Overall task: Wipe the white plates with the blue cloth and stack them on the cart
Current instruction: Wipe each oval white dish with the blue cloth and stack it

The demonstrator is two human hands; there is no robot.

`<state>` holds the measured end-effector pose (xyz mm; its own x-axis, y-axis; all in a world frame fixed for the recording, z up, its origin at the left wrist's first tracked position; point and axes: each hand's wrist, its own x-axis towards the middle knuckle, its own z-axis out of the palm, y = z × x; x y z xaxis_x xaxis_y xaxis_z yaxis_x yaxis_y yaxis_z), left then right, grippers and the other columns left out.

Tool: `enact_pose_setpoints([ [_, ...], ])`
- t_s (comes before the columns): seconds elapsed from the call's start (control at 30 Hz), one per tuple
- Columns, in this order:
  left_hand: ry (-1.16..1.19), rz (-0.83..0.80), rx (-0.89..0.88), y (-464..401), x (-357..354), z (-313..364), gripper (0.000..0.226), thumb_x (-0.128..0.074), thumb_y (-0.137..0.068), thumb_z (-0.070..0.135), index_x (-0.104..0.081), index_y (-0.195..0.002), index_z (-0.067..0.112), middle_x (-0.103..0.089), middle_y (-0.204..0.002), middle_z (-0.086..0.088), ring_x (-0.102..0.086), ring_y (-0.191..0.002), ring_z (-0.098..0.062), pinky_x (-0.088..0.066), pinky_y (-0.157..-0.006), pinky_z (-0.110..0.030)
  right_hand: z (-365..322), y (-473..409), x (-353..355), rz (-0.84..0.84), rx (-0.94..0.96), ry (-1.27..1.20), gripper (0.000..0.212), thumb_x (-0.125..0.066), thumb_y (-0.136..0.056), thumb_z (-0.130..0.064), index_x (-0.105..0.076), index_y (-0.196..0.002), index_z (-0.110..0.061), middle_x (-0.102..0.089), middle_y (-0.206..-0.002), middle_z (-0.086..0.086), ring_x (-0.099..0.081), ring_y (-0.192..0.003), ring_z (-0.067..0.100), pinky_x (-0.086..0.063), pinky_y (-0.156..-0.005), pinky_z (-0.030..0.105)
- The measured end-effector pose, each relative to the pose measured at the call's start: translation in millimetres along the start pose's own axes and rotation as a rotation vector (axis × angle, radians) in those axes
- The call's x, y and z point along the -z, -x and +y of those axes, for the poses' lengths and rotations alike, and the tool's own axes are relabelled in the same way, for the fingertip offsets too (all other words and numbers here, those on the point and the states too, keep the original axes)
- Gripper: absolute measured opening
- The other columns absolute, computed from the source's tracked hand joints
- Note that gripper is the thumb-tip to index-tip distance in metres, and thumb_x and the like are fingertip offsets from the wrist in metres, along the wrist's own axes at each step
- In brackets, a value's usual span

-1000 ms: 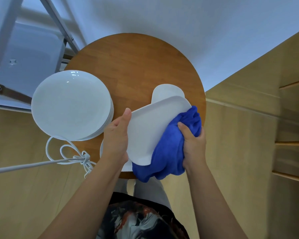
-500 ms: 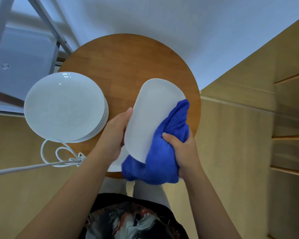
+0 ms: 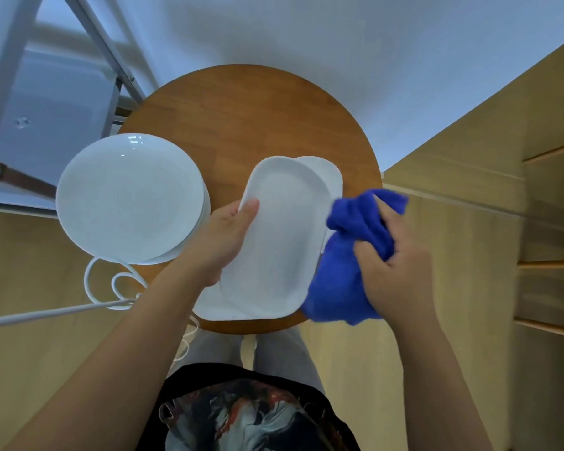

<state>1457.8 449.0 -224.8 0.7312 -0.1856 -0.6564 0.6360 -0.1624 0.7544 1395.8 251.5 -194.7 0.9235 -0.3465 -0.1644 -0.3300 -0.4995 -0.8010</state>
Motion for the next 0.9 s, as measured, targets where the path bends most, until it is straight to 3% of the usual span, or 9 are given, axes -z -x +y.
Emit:
enact_pose_setpoints([
  [0.07,-0.083,-0.095,-0.059,4.9,-8.4,2.1,0.029,-0.038,-0.096,0.049,-0.06,-0.101,0.031,-0.066,-0.095,0.003,-0.064,-0.088,-0.018,-0.05,-0.065,-0.027,-14.7,-3.5,-20.7,-0.117,0.157,0.174,0.061,-0.049,-0.084,-0.032,-0.037,-0.144,-0.025,-0.052,-0.123,-0.003,-0.047,-0.107,0.001,-0.035,-0.088,0.009],
  [0.13,-0.084,-0.14,-0.116,11.8,-19.2,1.0,0.036,-0.038,-0.098,0.044,-0.063,-0.103,0.018,-0.068,-0.096,-0.004,-0.065,-0.089,-0.022,-0.053,-0.072,-0.033,-20.4,-10.7,-44.4,-0.159,0.249,0.481,0.063,-0.039,-0.096,-0.04,-0.015,-0.152,-0.025,-0.03,-0.151,0.005,-0.024,-0.138,0.019,-0.027,-0.109,0.032],
  [0.2,-0.054,-0.097,-0.129,18.1,-24.5,-2.9,0.036,-0.039,-0.098,0.042,-0.064,-0.1,0.016,-0.069,-0.09,-0.004,-0.067,-0.081,-0.018,-0.056,-0.066,-0.027,-20.3,-24.8,-54.7,-0.175,0.158,0.587,0.061,-0.028,-0.099,-0.04,-0.001,-0.152,-0.026,-0.008,-0.16,0.002,-0.002,-0.147,0.024,-0.011,-0.115,0.047],
  [0.23,-0.023,-0.06,-0.133,20.5,-24.9,-6.8,0.032,-0.04,-0.098,0.041,-0.064,-0.097,0.02,-0.07,-0.085,0.0,-0.068,-0.077,-0.014,-0.055,-0.059,-0.021,-18.1,-33.0,-55.0,-0.185,0.099,0.537,0.06,-0.029,-0.1,-0.038,-0.002,-0.152,-0.026,-0.009,-0.16,0.001,-0.004,-0.147,0.023,-0.012,-0.115,0.049],
  [0.33,-0.018,0.017,-0.16,25.4,-23.0,-16.0,0.024,-0.041,-0.098,0.039,-0.061,-0.092,0.028,-0.067,-0.077,0.009,-0.066,-0.072,-0.006,-0.05,-0.053,-0.012,-8.1,-46.1,-51.9,-0.223,0.002,0.225,0.054,-0.038,-0.099,-0.028,-0.019,-0.15,-0.028,-0.039,-0.147,-0.001,-0.04,-0.13,0.019,-0.036,-0.105,0.041],
  [0.43,-0.009,0.057,-0.196,27.8,-24.8,-20.2,0.024,-0.041,-0.098,0.037,-0.06,-0.087,0.03,-0.066,-0.075,0.01,-0.064,-0.069,-0.001,-0.049,-0.052,-0.01,0.7,-42.2,-51.0,-0.197,-0.087,0.113,0.047,-0.041,-0.097,-0.026,-0.033,-0.143,-0.028,-0.053,-0.128,-0.001,-0.054,-0.112,0.018,-0.046,-0.095,0.041],
  [0.67,0.033,0.132,-0.237,24.5,-28.1,-23.3,0.022,-0.044,-0.097,0.035,-0.06,-0.083,0.028,-0.065,-0.071,0.015,-0.063,-0.066,0.001,-0.048,-0.049,-0.009,10.6,-11.9,-55.0,-0.134,-0.111,0.259,0.049,-0.038,-0.095,-0.02,-0.034,-0.143,-0.028,-0.034,-0.147,-0.005,-0.05,-0.104,0.016,-0.043,-0.073,0.03],
  [0.8,0.078,0.205,-0.24,13.2,-20.7,-12.5,0.023,-0.045,-0.096,0.04,-0.06,-0.081,0.032,-0.065,-0.068,0.02,-0.062,-0.064,0.003,-0.049,-0.05,-0.01,14.5,27.1,-67.7,-0.258,-0.079,0.461,0.056,-0.039,-0.094,-0.021,-0.026,-0.148,-0.03,-0.017,-0.156,-0.004,-0.038,-0.12,0.019,-0.045,-0.087,0.033],
  [0.9,0.119,0.219,-0.263,8.1,-13.8,-2.6,0.03,-0.046,-0.097,0.041,-0.064,-0.074,0.039,-0.068,-0.071,0.021,-0.064,-0.065,0.003,-0.05,-0.05,-0.012,19.4,50.2,-68.5,-0.306,-0.059,0.498,0.056,-0.041,-0.094,-0.021,-0.028,-0.147,-0.031,-0.021,-0.154,-0.003,-0.033,-0.127,0.017,-0.044,-0.084,0.028],
])
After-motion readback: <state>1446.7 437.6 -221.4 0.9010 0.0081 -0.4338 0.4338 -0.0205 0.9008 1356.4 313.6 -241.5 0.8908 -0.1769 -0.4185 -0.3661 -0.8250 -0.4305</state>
